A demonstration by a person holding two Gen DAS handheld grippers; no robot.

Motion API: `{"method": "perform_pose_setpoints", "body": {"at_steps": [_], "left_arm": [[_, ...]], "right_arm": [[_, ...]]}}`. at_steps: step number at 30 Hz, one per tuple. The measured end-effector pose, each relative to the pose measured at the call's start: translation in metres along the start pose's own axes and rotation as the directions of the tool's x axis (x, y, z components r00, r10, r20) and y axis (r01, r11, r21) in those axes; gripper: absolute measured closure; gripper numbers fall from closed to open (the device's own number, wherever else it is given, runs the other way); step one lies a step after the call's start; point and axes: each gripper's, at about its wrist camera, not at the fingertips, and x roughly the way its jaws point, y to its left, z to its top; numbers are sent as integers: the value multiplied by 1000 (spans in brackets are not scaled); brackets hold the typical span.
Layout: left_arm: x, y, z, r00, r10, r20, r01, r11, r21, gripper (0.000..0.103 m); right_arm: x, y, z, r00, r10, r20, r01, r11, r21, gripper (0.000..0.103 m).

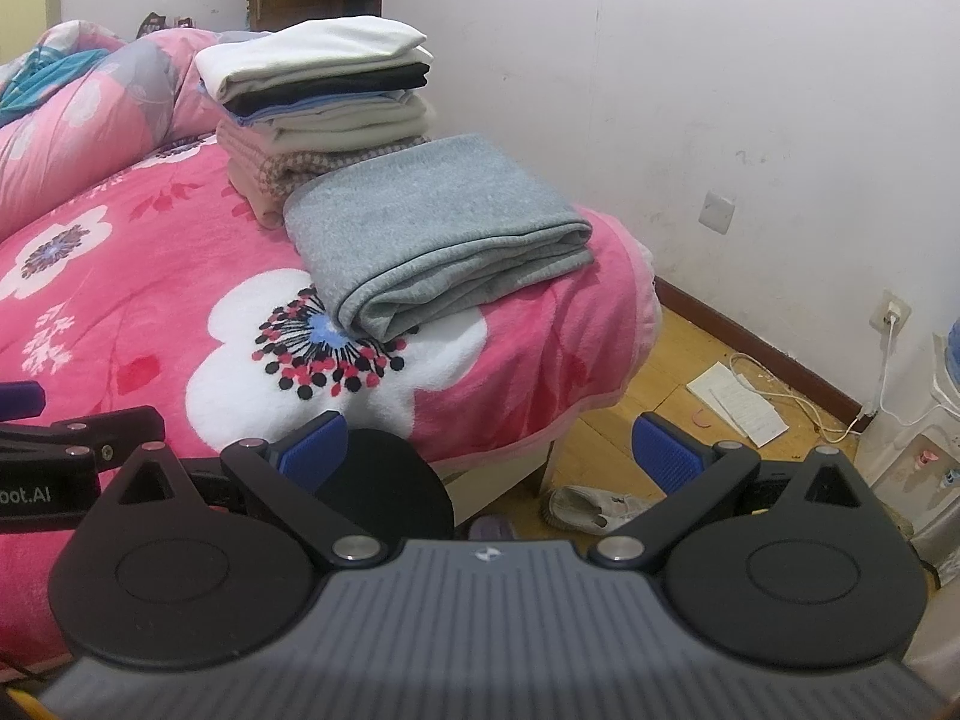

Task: Fold clothes

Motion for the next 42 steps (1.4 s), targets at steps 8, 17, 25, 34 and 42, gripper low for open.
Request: {"method": "perform_pose_setpoints", "body": {"at_steps": [8,17,25,34,42], "left_arm": [[1,0,-1,1000,1,-4,-1,1000,1,0],[2,-2,0,1000,4,-7,-4,1000,5,0],[3,-1,-1,1000,4,-7,-4,1000,3,0],[2,-1,-1,1000,4,-8,-4,1000,5,0],[2,-1,-1,1000,4,-11,-4,1000,9,0]], "right_arm": [[1,-2,-2,1000,-3,-6,3,1000,6,1],[1,-3,-3,1000,-5,-6,5,1000,9,1],[1,-2,-2,1000,-3,-4,3,1000,5,1],[1,-2,-2,1000,-5,-3,5,1000,6,1],[0,-1,-2,1000,-3,-3,3,1000,6,1]]}}
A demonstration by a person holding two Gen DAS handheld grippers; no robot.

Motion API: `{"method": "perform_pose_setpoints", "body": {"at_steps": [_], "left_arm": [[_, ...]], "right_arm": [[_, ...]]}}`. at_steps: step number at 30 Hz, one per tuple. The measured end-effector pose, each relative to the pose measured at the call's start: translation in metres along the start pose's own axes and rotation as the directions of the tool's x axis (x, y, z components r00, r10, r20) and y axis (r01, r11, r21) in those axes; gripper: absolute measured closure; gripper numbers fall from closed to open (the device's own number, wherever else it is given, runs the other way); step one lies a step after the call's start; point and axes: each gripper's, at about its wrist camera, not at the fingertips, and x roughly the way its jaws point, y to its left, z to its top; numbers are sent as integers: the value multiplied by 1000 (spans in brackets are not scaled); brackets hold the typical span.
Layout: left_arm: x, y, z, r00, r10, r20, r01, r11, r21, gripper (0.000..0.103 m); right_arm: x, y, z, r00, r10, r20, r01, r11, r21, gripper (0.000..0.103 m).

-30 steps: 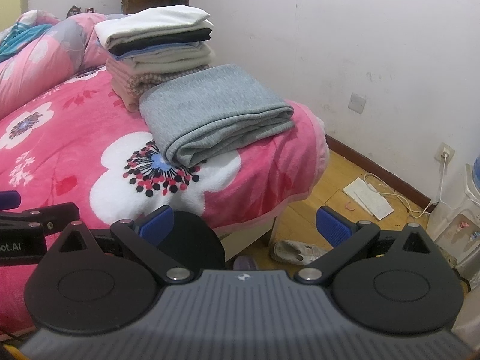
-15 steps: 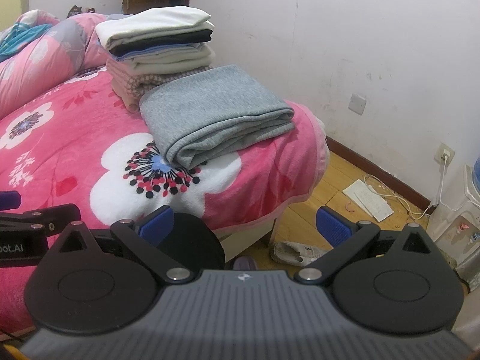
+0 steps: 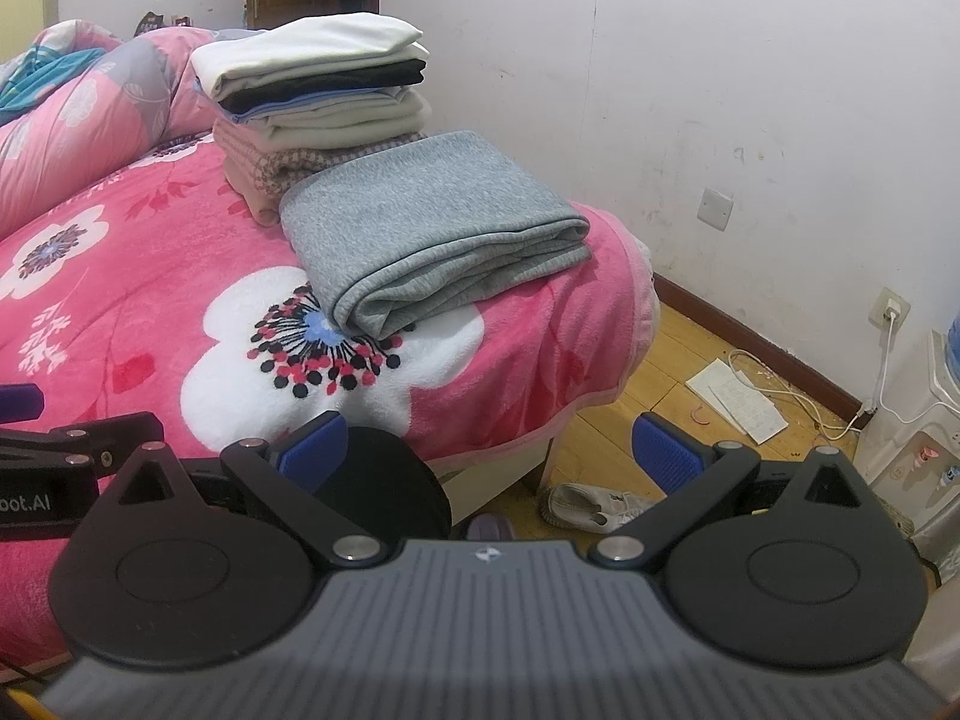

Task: Fold clothes

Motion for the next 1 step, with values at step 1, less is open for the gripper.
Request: {"method": "perform_pose_setpoints", "body": {"at_steps": [1], "left_arm": [[0,0,0,1000,0,0,0,1000,0,0]], "right_arm": [[0,0,0,1000,0,0,0,1000,1,1]]}}
